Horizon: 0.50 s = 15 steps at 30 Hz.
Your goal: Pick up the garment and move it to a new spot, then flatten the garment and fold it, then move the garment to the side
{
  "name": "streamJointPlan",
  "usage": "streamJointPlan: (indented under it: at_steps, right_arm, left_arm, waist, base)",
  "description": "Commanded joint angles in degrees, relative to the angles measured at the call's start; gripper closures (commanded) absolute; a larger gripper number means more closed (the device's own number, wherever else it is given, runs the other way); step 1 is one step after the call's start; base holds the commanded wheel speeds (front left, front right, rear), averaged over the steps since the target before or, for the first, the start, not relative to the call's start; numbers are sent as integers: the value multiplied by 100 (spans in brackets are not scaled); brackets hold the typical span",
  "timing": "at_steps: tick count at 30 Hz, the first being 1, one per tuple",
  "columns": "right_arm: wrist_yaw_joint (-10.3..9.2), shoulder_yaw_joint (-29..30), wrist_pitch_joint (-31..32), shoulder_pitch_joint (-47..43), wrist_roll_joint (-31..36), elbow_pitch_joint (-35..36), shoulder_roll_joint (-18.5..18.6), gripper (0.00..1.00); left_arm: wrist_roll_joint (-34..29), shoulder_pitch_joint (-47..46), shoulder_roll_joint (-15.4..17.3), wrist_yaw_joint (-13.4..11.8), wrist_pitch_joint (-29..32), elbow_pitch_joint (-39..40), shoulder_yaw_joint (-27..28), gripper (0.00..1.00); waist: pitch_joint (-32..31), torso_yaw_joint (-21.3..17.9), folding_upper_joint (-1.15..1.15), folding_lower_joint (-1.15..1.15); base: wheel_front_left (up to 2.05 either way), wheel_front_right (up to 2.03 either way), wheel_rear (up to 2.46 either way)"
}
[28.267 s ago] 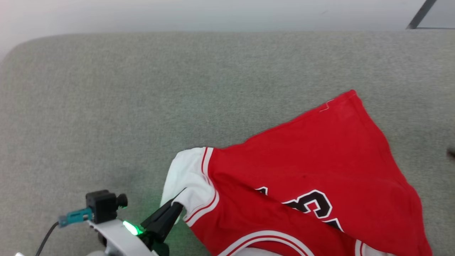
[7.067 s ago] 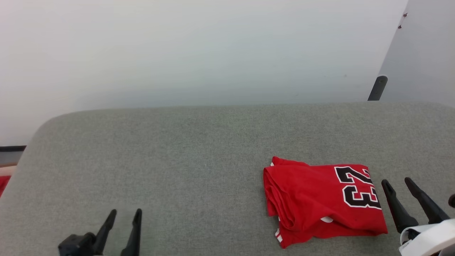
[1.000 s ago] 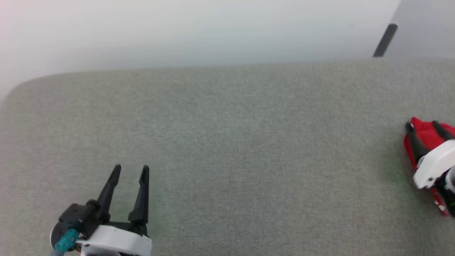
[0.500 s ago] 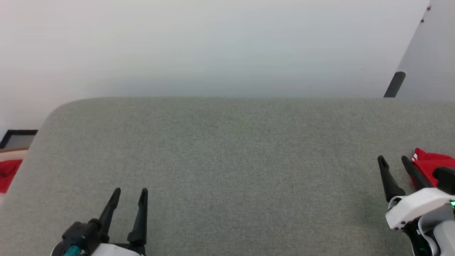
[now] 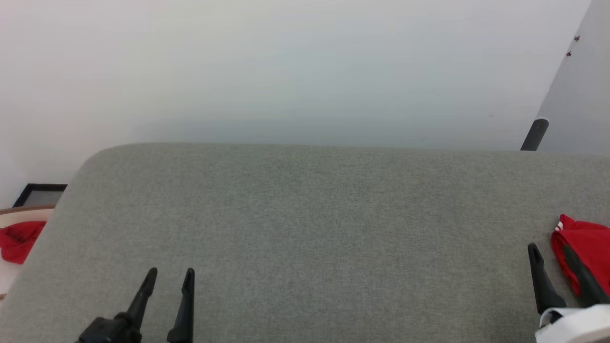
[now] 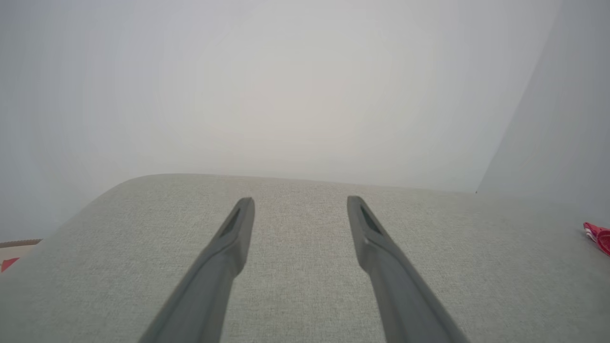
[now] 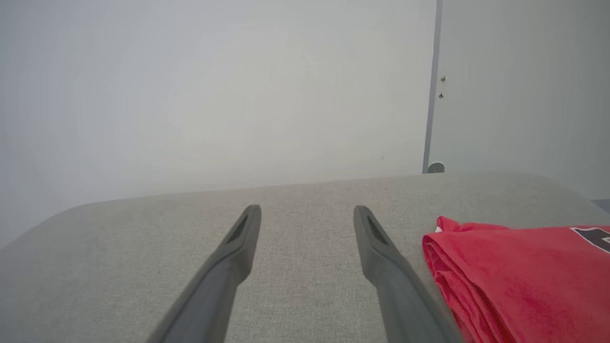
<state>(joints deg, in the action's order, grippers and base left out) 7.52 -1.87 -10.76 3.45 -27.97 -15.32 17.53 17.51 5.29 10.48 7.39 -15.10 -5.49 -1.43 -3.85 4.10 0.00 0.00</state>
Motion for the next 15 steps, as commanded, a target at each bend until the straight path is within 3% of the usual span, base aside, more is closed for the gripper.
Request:
streamJointPlan:
  at_steps: [1,9,15]
  right_arm:
    - [-7,149,72,-223,81,224,-106,0]
    - [-7,672,464,-1074,427,1381,-628,0]
    - [-7,860,668,-1335,556,1864,-877,0]
  left_arm:
    - [-57,89,53,11,-2,90,-12,0]
    - [9,490,129,11,-2,442,114,0]
    - [36,691,92,10,-3,558,197,0]
  waist:
    - [-23,30,0,0]
    - [-38,17,0,0]
    - [-21,-19,0,0]
  base:
    - [0,0,0]
    - [0,0,0]
    - [0,0,0]
